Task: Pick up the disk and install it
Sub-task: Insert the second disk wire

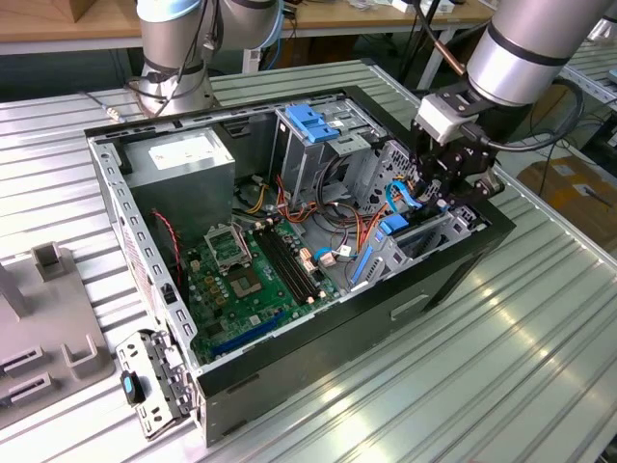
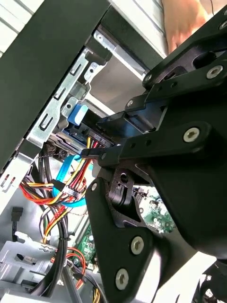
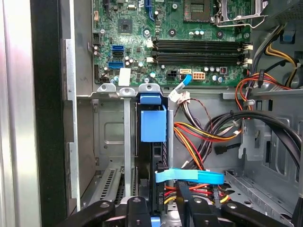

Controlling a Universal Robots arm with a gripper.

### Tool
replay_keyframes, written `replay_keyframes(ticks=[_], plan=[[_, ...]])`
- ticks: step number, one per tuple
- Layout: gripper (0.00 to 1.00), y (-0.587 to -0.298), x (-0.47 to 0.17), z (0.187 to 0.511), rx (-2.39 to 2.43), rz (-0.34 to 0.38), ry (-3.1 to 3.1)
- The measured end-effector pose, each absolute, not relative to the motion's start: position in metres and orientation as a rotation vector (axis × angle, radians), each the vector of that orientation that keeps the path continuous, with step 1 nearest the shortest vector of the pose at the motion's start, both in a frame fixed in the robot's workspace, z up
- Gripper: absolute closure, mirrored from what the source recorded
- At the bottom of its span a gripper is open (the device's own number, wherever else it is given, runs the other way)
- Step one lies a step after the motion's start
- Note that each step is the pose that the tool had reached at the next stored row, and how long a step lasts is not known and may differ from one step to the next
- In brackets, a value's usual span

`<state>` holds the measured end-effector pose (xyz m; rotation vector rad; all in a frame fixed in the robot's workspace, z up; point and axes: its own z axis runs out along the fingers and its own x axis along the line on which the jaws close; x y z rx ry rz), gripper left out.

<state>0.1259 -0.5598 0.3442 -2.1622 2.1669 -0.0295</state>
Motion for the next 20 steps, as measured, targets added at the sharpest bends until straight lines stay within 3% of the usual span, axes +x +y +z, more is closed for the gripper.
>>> replay_keyframes(ticks=[6, 20], plan=[[0.64, -0.559, 0.126, 0.371, -2.163, -0.031, 2.168], [0.64, -0.559, 0.108, 0.372, -2.163, -0.031, 2.168]])
